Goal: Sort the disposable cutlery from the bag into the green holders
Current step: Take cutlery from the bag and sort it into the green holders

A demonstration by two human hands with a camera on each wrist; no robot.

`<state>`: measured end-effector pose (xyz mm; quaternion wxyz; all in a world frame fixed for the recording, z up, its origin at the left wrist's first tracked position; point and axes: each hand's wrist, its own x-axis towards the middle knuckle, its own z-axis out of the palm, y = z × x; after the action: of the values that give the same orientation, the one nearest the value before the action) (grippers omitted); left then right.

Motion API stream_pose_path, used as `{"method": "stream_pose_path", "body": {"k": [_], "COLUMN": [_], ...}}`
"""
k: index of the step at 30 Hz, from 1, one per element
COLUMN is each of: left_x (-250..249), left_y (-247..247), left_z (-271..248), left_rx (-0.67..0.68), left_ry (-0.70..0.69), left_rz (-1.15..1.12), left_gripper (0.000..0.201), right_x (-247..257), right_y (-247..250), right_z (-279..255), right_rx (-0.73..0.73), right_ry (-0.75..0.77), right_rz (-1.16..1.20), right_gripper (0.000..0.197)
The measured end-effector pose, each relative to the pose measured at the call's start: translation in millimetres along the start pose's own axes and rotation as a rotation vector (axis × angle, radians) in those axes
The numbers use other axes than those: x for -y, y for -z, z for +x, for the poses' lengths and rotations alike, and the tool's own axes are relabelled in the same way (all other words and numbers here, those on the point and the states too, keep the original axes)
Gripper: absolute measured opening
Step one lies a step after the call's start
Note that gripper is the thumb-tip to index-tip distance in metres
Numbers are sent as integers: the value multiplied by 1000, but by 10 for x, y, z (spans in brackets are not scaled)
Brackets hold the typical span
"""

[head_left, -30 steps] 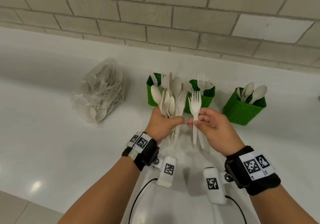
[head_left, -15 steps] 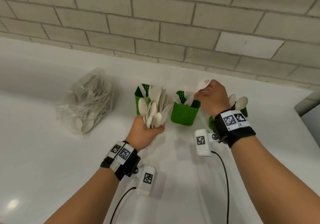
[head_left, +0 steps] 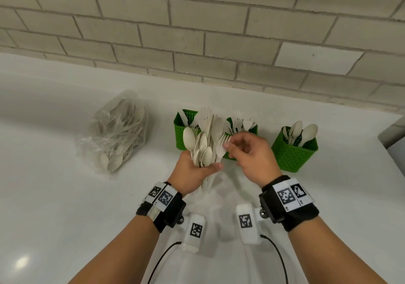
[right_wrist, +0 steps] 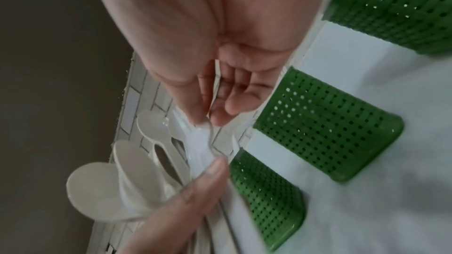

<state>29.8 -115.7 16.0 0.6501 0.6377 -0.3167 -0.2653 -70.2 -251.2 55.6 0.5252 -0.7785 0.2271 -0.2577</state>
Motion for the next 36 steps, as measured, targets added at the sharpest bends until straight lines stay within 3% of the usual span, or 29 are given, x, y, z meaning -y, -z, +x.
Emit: {"method": "stream_pose_path", "body": {"k": [3,9,12,14,17,19,22,26,29,32,34,36], "left_x": [-17,-57,-46,-47,-65,-75,-83,-77,-75,-69,-58,-51], "left_y": [49,79,90,104,107,107,116,97,83,113,140,147], "left_z": [1,-14,-46,-49,-38,-30,-27,-31,-32,-55,-65,-73], "left_rx": [-2,30,54,66,74,70,55,76,104,76,60,71], "left_ry": [9,65,127,153,149,138,122,123,107,130,148,145], "left_rz": [-54,-354,-422,-460,-463,-450,-429,-399,-341,-345,-356,-337], "left_gripper": [12,16,19,23,24,24,22,20,19,22,24,26], "right_x": [78,362,352,235,9,-57,126,355,268,244,234,235], "right_y": [183,601,670,595,460,397,274,-9,-113,-112,-72,-47], "right_z": [52,330,433,489,519,482,340,129,97,80,92,108], "right_rx": [-48,-371,-437,-393,-163,-128,-169,162,129,53,-38,-65], "right_ry": [38,199,272,243,46,-56,41,-46,-28,-32,-14,-12], "right_rz": [78,263,98,-101,-543,-668,-471,-143,-129,-46,2,22], "right_gripper": [8,21,20,18,13,23,20,15,18,5,19,22]}}
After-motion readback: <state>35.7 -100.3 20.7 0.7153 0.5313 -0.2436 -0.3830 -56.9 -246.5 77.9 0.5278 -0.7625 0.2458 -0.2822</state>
